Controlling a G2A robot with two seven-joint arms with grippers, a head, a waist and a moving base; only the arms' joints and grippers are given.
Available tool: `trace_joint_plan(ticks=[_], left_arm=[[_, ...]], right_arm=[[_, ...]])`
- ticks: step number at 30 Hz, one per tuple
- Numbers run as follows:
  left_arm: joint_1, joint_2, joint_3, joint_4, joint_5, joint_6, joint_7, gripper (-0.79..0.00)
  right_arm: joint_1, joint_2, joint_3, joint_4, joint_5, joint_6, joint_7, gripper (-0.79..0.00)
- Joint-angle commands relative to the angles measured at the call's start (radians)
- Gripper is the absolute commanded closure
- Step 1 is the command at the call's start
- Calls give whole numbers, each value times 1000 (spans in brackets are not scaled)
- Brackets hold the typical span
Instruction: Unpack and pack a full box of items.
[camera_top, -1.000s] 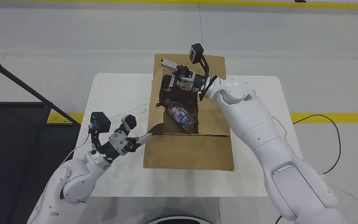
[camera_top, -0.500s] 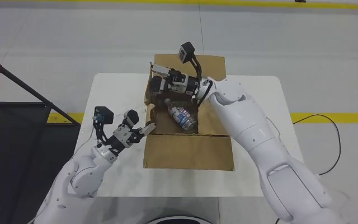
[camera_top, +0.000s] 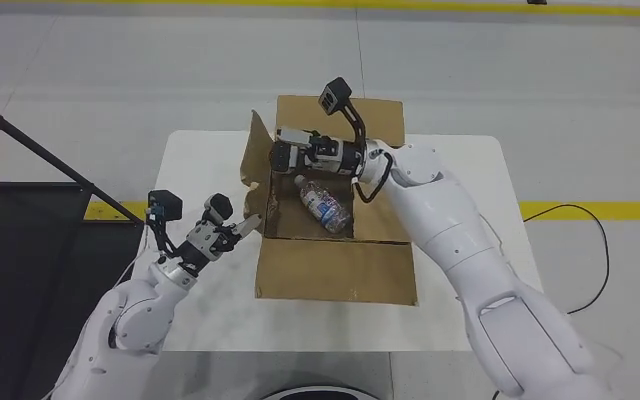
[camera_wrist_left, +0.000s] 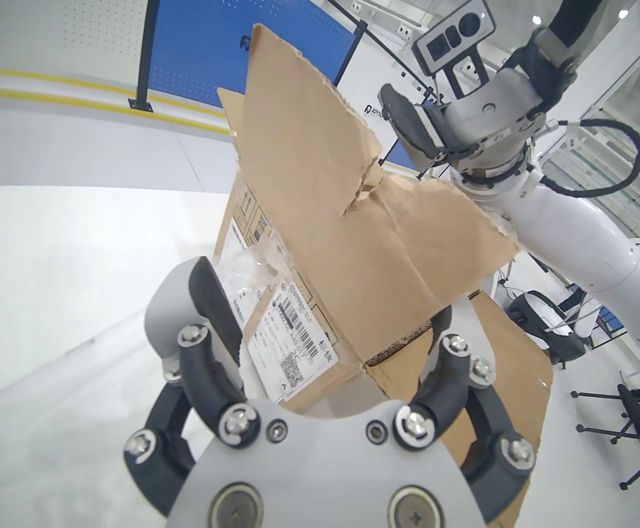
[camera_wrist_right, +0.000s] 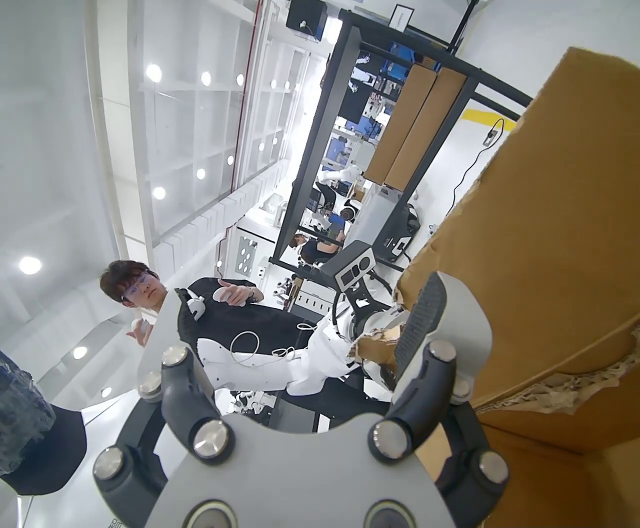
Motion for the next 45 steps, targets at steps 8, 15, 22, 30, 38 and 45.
trace_joint_plan(ticks=[8, 15, 22, 30, 38, 45], left_arm=[[62, 4, -59, 3, -11, 1, 17, -785], [78, 4, -83, 36, 2, 28, 40, -785], [84, 2, -86, 63, 17, 51, 58, -785], [74, 1, -82, 107, 10, 57, 45, -785], [48, -1, -66, 147, 10, 66, 26, -785], [28, -1, -56, 175, 13, 67, 11, -785]], right_arm=[[-32, 39, 94, -10, -41, -24, -41, -785], [-75, 69, 160, -51, -62, -1, -55, -785], [-105, 84, 190, -95, -87, 22, -68, -785], [-119, 90, 201, -126, -109, 41, -79, -785], [-114, 86, 195, -123, -115, 50, -81, -785], [-107, 85, 195, -104, -146, 36, -123, -785]])
